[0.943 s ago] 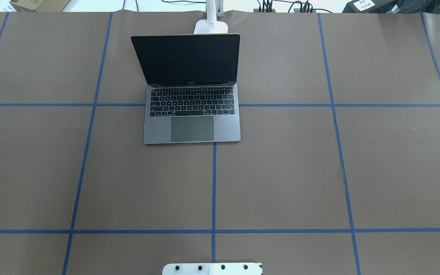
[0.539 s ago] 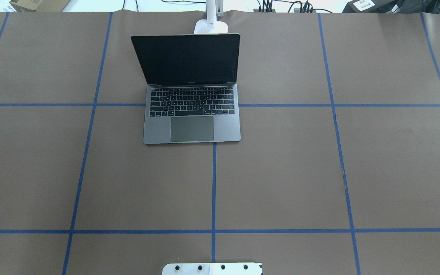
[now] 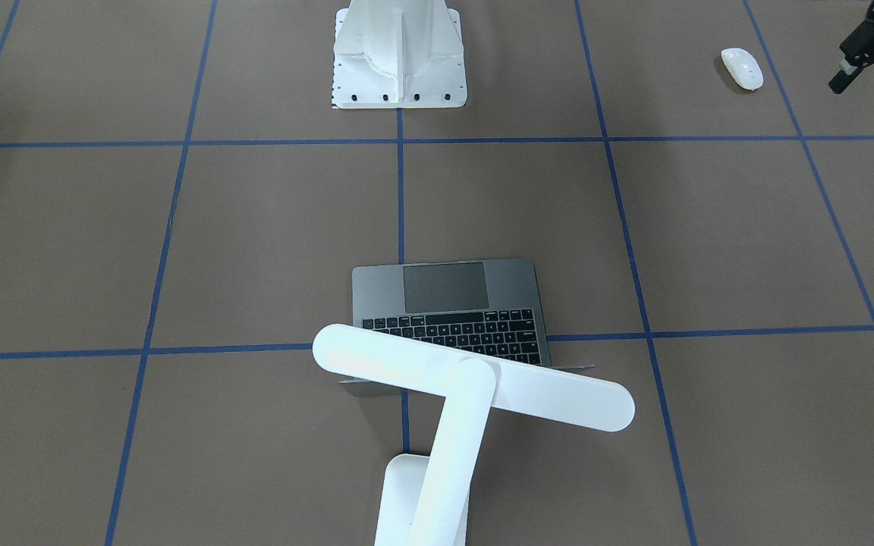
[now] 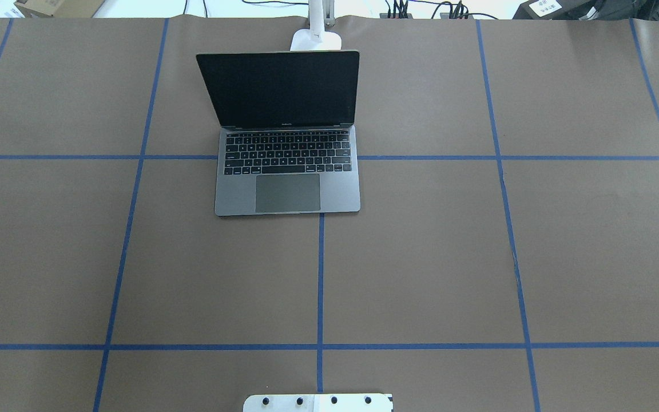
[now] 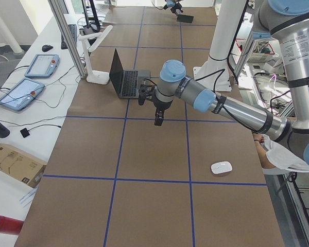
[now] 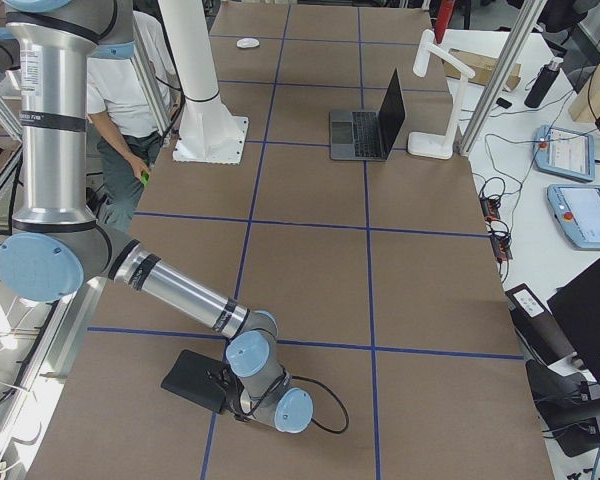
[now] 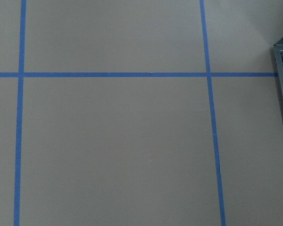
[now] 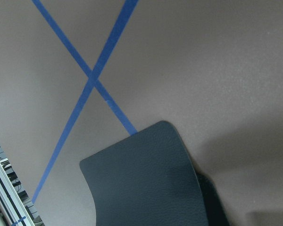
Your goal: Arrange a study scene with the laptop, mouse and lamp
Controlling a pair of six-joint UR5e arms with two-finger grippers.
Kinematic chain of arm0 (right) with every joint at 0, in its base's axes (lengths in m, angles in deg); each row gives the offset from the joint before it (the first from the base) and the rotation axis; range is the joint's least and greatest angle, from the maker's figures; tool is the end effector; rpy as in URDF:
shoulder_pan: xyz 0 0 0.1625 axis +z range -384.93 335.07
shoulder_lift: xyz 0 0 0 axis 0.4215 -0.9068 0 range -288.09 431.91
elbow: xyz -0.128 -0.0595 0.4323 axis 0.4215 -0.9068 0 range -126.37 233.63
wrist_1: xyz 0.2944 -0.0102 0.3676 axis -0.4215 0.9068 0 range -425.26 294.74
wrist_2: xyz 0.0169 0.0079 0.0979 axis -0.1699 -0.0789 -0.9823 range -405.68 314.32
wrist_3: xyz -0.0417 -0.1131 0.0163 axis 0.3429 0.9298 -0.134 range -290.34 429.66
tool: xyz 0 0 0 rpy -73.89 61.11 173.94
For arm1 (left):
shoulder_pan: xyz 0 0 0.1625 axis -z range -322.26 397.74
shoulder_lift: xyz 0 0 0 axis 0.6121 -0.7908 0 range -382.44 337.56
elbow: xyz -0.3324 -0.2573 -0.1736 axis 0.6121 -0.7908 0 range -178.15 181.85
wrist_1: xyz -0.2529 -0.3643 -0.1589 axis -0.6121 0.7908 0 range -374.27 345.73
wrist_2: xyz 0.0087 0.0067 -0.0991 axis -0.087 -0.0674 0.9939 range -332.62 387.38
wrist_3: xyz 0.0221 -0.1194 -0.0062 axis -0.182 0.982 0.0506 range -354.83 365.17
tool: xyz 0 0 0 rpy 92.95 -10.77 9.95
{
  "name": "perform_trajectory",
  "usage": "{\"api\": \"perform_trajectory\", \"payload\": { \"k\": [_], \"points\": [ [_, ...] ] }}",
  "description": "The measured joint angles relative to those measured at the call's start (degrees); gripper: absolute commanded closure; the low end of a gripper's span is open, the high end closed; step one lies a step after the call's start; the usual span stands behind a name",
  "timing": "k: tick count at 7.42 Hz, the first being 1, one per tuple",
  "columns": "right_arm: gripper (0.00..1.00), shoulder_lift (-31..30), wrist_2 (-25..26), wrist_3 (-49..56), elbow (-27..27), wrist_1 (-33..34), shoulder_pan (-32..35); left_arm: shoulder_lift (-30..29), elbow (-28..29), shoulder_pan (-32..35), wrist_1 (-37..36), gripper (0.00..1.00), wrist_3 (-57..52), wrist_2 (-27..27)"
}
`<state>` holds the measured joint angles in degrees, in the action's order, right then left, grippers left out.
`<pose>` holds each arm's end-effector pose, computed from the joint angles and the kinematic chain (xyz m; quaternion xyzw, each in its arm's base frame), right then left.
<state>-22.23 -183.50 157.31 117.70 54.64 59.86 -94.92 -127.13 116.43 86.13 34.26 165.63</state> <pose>0.0124 -0.3398 0.9697 -0.1123 -0.5651 -0.4341 0.6926 0.0388 -0.4115 0.4470 0.0993 0.4553 -0.0247 0.8844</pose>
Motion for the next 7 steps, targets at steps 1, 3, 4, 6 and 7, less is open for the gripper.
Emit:
{"api": "perform_trajectory", "payload": {
  "k": [1, 3, 4, 6, 7],
  "points": [
    [0.02, -0.10, -0.12, -0.14, 0.00, 0.04, -0.03, 0.22, -0.37, 0.25, -0.04, 0.00, 0.00, 0.02],
    [0.02, -0.58, -1.26, -0.30, 0.05, 0.12, -0.18, 0.45, -0.94, 0.49, -0.13, 0.00, 0.00, 0.04],
    [0.02, -0.91, -2.00, -0.30, 0.09, 0.15, -0.32, 0.48, -1.24, 0.61, -0.19, 0.00, 0.00, 0.07],
    [0.03, -1.18, -2.88, -0.30, 0.20, 0.16, -0.61, 0.55, -1.63, 0.76, -0.28, 0.00, 0.00, 0.09],
    [0.07, -1.20, -3.40, -0.36, 0.28, 0.18, -0.79, 0.61, -1.68, 0.78, -0.29, 0.00, 0.02, 0.09]
  ]
}}
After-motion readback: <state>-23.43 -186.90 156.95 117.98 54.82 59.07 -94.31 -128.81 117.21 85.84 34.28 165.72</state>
